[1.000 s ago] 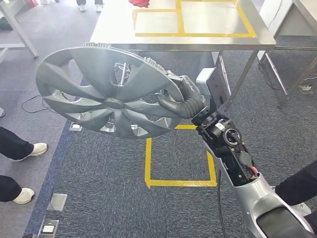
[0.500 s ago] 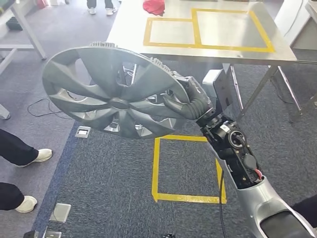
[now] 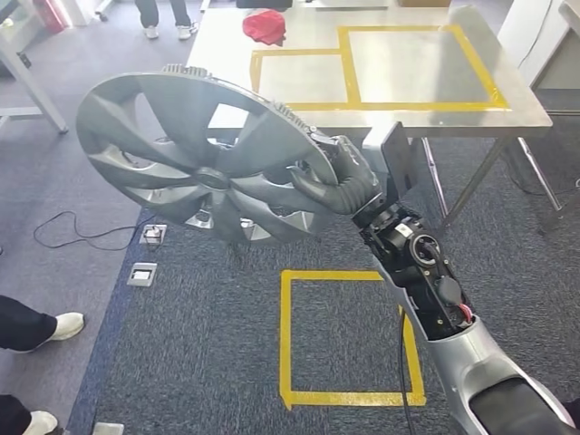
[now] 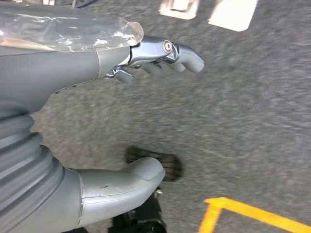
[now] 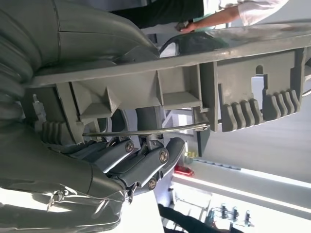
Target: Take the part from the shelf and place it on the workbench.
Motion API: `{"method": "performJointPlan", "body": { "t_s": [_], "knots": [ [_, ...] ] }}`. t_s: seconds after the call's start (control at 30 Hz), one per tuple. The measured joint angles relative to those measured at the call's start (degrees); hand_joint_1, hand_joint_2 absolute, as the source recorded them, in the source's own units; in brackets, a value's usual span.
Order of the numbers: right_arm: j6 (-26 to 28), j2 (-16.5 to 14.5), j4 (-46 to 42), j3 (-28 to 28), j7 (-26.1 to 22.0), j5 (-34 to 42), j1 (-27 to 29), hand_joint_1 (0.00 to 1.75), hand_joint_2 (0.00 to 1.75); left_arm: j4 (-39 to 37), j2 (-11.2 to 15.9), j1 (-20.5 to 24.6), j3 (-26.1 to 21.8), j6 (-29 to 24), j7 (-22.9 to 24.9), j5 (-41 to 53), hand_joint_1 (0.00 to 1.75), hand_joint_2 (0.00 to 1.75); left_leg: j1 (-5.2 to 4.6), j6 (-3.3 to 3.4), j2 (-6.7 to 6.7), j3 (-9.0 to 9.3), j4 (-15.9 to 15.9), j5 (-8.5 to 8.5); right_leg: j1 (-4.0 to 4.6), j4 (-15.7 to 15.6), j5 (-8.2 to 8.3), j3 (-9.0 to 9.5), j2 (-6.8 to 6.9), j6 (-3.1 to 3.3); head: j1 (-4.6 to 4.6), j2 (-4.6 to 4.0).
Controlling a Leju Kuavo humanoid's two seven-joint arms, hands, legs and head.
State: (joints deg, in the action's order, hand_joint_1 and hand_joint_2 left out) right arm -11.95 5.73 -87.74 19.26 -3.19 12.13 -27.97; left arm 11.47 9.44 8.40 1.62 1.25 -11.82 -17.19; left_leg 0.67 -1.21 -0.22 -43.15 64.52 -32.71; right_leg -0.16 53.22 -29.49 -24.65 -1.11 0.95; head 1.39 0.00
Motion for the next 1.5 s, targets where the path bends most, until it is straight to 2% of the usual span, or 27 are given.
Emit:
{"method": "performJointPlan", "body": {
  "t_s": [0.07,0.1,0.13,0.2,0.27,0.3,0.37,0.43,0.47,0.5,0.57,0.6,0.63,0.7,0.77,0.8,0.87,0.93,0.97,1.07,1.1,1.17,1.27,1.37,1.4,1.43,1.5],
  "knots": [
    [-0.04,-0.01,0.07,0.03,-0.03,0.03,0.06,1.75,1.75,-0.08,0.20,-0.30,0.00,-0.01,0.03,-0.03,0.00,1.75,-0.16,0.18,0.05,0.04,-7.01,10.17,0.12,-0.10,-2.60,2.07,-0.24,-0.49,-0.66,-0.01],
    [-0.09,-0.02,0.04,0.05,-0.03,0.03,0.07,1.75,1.75,-0.13,0.25,-0.42,0.01,-0.01,0.06,-0.03,0.00,1.75,-0.20,0.29,-0.01,0.31,-8.88,13.74,0.22,-0.32,-3.45,3.14,-0.41,-0.80,-0.93,-0.01],
    [-0.16,-0.04,0.01,0.07,0.01,0.00,0.02,1.75,1.75,-0.16,0.28,-0.45,0.01,-0.01,0.08,-0.02,0.00,1.75,-0.22,0.40,0.00,0.71,-9.59,14.90,0.31,-0.07,-3.73,4.16,-0.61,-1.13,-1.00,-0.01],
    [-0.24,-0.07,-0.13,0.06,0.08,-0.04,-0.06,1.75,1.75,-0.16,0.28,-0.25,0.02,0.00,0.03,-0.01,0.00,1.75,-0.09,0.99,-0.04,2.56,-9.60,14.85,0.34,3.38,-2.24,3.81,-0.55,-1.81,-0.72,-0.01],
    [-0.14,-0.08,-0.14,0.03,0.04,-0.01,-0.11,1.75,1.75,-0.15,0.29,-0.09,0.03,0.00,-0.03,-0.03,0.00,1.75,-0.10,1.68,-0.05,5.04,-9.71,13.64,0.27,11.30,-0.77,-0.50,-0.02,-2.25,-0.11,-0.02],
    [-0.07,-0.08,-0.12,0.02,0.01,0.01,-0.06,1.75,1.75,-0.15,0.31,-0.10,0.03,0.00,-0.04,-0.04,0.00,1.75,-0.14,1.92,-0.08,6.42,-9.80,12.53,0.20,15.05,-1.55,-3.29,0.27,-2.39,0.20,-0.02],
    [-0.01,-0.07,-0.06,0.01,-0.01,0.01,0.07,1.75,1.75,-0.15,0.31,-0.10,0.04,0.00,-0.04,-0.04,0.00,1.75,-0.19,2.19,-0.21,9.37,-9.93,10.12,0.17,18.83,-6.73,-8.39,0.48,-2.61,0.57,-0.01],
    [-0.02,-0.05,0.02,-0.02,0.02,0.01,0.21,1.75,1.75,-0.15,0.33,-0.14,0.04,0.00,-0.04,-0.04,0.00,1.75,-0.25,2.25,-0.46,12.63,-10.02,7.59,0.18,17.34,-11.59,-11.75,0.53,-2.51,1.09,-0.01],
    [-0.03,-0.04,0.07,-0.03,0.05,0.01,0.28,1.75,1.75,-0.15,0.34,-0.17,0.04,0.00,-0.04,-0.04,0.00,1.75,-0.34,2.24,-0.57,14.39,-10.06,6.24,0.20,15.02,-11.29,-12.90,0.54,-2.23,1.44,0.00],
    [-0.04,-0.03,0.14,-0.04,0.07,0.01,0.38,1.75,1.75,-0.15,0.34,-0.22,0.05,0.00,-0.04,-0.04,0.00,1.75,-0.42,2.23,-0.61,15.97,-10.15,4.89,0.25,11.79,-7.86,-13.80,0.55,-1.81,1.83,0.00],
    [-0.02,-0.01,0.33,-0.07,0.07,0.02,0.72,1.75,1.75,-0.26,0.20,-0.14,0.13,0.00,-0.03,-0.04,0.00,1.75,-0.63,1.96,-0.74,18.71,-10.12,2.32,0.69,5.24,4.21,-14.61,0.54,-0.97,1.96,-0.01],
    [-0.01,-0.01,0.37,-0.09,0.04,0.04,0.84,1.75,1.75,-0.32,0.15,-0.06,0.19,0.00,-0.02,-0.05,0.00,1.75,-0.58,1.71,-0.83,19.76,-10.32,1.25,0.99,3.39,8.76,-14.36,0.48,-0.64,1.76,-0.02],
    [0.02,-0.01,0.32,-0.10,0.02,0.06,0.74,1.75,1.75,-0.37,0.11,0.10,0.25,0.00,-0.01,-0.05,0.00,1.75,-0.50,1.39,-0.96,20.59,-10.17,0.72,1.33,2.61,10.80,-13.83,0.44,-0.41,1.52,-0.02],
    [0.03,0.01,0.01,-0.13,0.08,0.10,0.02,1.75,1.75,-0.36,0.07,0.46,0.36,0.00,0.00,-0.01,0.00,1.75,-0.15,0.80,-1.04,19.66,-7.13,1.99,1.56,2.39,9.97,-12.19,0.42,0.12,1.40,-0.01],
    [0.14,0.02,-0.19,-0.25,0.15,0.20,-0.54,1.75,1.75,-0.36,-0.09,0.71,0.42,-0.01,-0.01,0.06,0.00,1.75,0.01,0.30,-0.81,14.84,0.67,4.47,1.43,1.35,9.19,-10.41,0.51,0.76,1.51,-0.01],
    [0.21,0.02,-0.21,-0.33,0.15,0.29,-0.54,1.75,1.75,-0.36,-0.15,0.69,0.43,-0.03,-0.02,0.09,0.00,1.75,0.07,0.07,-0.65,11.95,4.47,4.25,1.34,0.77,8.73,-9.46,0.50,0.99,1.50,-0.01],
    [0.40,0.00,-0.21,-0.39,0.19,0.43,-0.41,1.75,1.75,-0.37,-0.13,0.63,0.46,-0.16,-0.04,0.21,0.00,1.75,0.09,-0.35,-0.49,7.23,8.35,0.12,1.22,0.10,7.49,-7.52,0.35,1.24,1.20,0.00],
    [0.71,0.00,-0.20,-0.50,0.37,0.44,-0.18,1.75,1.75,-0.37,-0.11,0.63,0.55,-0.36,-0.07,0.41,0.00,1.75,0.17,-0.52,-0.37,4.81,7.00,-3.60,1.11,-0.05,6.04,-5.63,0.16,1.20,0.90,0.00],
    [0.84,0.00,-0.20,-0.54,0.48,0.43,-0.03,1.75,1.75,-0.37,-0.10,0.64,0.65,-0.44,-0.08,0.53,0.00,1.75,0.19,-0.52,-0.32,4.51,4.41,-2.89,1.05,-0.05,5.26,-4.64,0.09,1.12,0.80,0.00],
    [0.93,0.00,-0.19,-0.56,0.68,0.42,0.29,1.75,1.75,-0.37,-0.08,0.67,1.02,-0.72,-0.07,0.73,0.00,1.75,0.04,-0.02,-0.24,5.44,-6.46,6.99,0.97,0.23,3.01,-2.18,-0.20,0.62,0.32,0.00],
    [0.91,0.00,-0.18,-0.57,0.69,0.40,0.32,1.75,1.75,-0.38,-0.04,0.71,1.14,-0.85,-0.07,0.73,0.00,1.75,-0.09,0.32,-0.23,5.62,-8.34,8.89,1.00,0.43,2.24,-1.98,-0.35,0.32,0.16,0.00],
    [0.81,0.00,-0.26,-0.59,0.60,0.27,0.26,1.75,1.75,-0.39,0.04,0.81,1.33,-1.08,-0.07,0.73,0.00,1.75,-0.29,1.07,-0.25,5.76,-8.96,8.86,1.05,0.50,0.95,-1.90,-0.64,-0.32,-0.07,0.00],
    [0.70,0.02,-0.52,-0.91,0.43,0.08,0.10,1.75,1.75,-0.39,-0.06,0.99,1.48,-1.20,-0.17,0.72,0.00,1.75,0.29,2.09,0.10,7.36,-10.66,11.81,1.01,2.50,-1.36,-1.98,-0.22,-1.34,0.13,0.00],
    [0.72,0.02,-0.56,-1.22,0.34,0.09,0.45,1.75,1.75,-0.39,-0.23,1.12,1.68,-1.23,-0.24,0.73,0.00,1.75,0.40,2.43,0.41,8.03,-11.00,12.38,0.25,12.66,-6.83,-6.90,0.34,-2.32,1.09,0.00],
    [0.74,0.02,-0.56,-1.28,0.34,0.09,0.72,1.75,1.75,-0.39,-0.30,1.13,1.74,-1.22,-0.24,0.73,0.00,1.75,0.41,2.38,0.42,8.06,-10.95,12.21,-0.04,15.22,-7.54,-8.51,0.41,-2.59,1.26,0.00],
    [0.78,0.02,-0.56,-1.33,0.34,0.10,0.98,1.75,1.75,-0.39,-0.34,1.14,1.78,-1.22,-0.24,0.73,0.00,1.75,0.46,2.28,0.40,8.09,-10.86,12.02,-0.31,15.78,-6.98,-9.24,0.48,-2.84,1.41,0.00],
    [0.85,0.07,-0.56,-1.43,0.31,0.14,1.20,1.75,1.75,-0.39,-0.39,1.17,1.85,-1.22,-0.24,0.74,0.00,1.75,0.64,1.91,0.31,8.20,-10.48,11.54,-0.80,10.35,-2.54,-7.62,0.70,-3.22,1.87,0.00]
  ]
}}
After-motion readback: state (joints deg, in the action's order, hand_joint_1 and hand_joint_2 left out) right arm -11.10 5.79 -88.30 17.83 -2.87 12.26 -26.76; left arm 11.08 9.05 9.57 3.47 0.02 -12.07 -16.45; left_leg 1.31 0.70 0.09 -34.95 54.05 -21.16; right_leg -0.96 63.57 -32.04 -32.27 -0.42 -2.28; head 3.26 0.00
